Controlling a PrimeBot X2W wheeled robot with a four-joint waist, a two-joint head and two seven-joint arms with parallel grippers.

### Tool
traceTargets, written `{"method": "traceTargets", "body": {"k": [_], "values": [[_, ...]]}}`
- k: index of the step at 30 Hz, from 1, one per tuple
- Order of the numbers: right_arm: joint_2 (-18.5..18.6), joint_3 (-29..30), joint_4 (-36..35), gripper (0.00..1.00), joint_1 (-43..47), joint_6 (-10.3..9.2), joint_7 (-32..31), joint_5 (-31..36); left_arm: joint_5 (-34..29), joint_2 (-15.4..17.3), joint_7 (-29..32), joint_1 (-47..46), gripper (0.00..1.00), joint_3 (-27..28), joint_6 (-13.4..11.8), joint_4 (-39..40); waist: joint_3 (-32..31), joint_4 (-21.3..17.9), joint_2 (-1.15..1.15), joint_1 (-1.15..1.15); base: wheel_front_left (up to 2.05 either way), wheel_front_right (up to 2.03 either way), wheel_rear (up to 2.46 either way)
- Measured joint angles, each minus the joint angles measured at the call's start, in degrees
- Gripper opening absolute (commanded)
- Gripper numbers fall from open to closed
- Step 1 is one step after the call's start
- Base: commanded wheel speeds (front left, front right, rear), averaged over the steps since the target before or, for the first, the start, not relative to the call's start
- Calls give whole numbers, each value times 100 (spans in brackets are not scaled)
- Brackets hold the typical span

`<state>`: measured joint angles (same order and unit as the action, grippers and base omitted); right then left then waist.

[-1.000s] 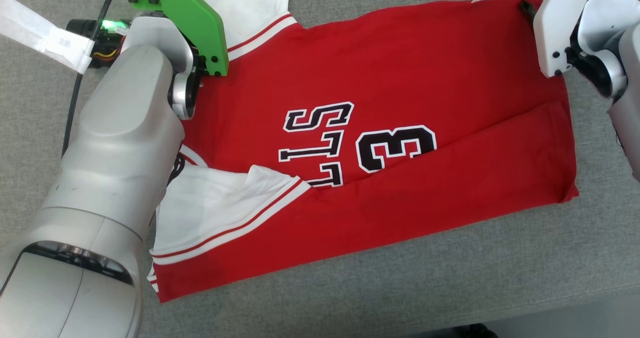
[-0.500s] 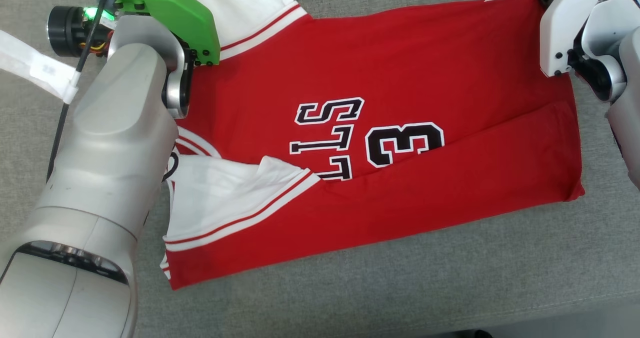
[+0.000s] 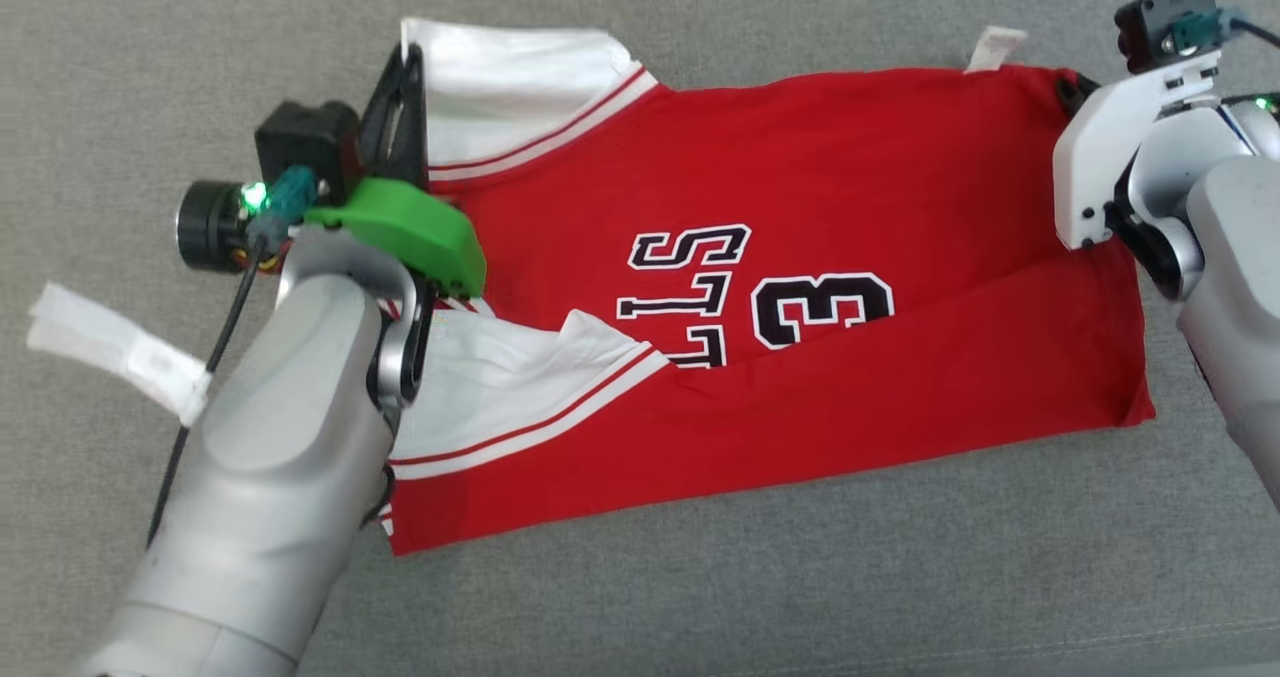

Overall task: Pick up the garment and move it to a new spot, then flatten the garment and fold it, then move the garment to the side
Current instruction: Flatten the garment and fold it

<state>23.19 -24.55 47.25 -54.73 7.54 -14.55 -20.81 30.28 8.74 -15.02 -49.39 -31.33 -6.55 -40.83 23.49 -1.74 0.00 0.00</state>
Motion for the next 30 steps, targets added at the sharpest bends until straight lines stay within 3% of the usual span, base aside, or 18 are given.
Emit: {"method": "traceTargets", "body": {"k": [8, 22, 23, 24, 26, 28, 29, 30], "values": [[199, -191, 121, 0, 521, 1, 471, 169, -186, 112, -1, 1649, 0, 263, -107, 1282, -522, 184, 0, 0, 0, 0, 0], [485, -495, -33, 0, 1236, 1, 258, 289, 1, 149, 163, 3076, 0, 74, -256, 1734, -1155, 409, 0, 0, 0, 0, 0], [495, -528, -65, 12, 1291, 1, 208, 281, 38, 148, 169, 3133, 0, 63, -259, 1742, -1174, 415, 0, 0, 0, 0, 0], [502, -531, -88, 100, 1337, 1, 193, 267, 45, 148, 188, 3173, 0, 44, -260, 1740, -1185, 419, 0, 0, 0, 0, 0], [536, -515, -155, 100, 1415, 1, 145, 191, 86, 137, 193, 3246, 0, 18, -259, 1720, -1197, 433, 0, 0, 0, 0, 0], [576, -498, -242, 100, 1476, 1, 110, 143, 75, 140, 219, 3264, 16, -26, -263, 1663, -1210, 440, 0, 0, 0, 0, 0], [602, -457, -301, 100, 1503, 1, 103, 113, 77, 135, 233, 3283, 44, -35, -263, 1636, -1222, 442, 0, 0, 0, 0, 0], [628, -403, -339, 100, 1525, 1, 104, 78, 76, 136, 235, 3302, 98, -58, -261, 1610, -1233, 444, 0, 0, 0, 0, 0]]}}
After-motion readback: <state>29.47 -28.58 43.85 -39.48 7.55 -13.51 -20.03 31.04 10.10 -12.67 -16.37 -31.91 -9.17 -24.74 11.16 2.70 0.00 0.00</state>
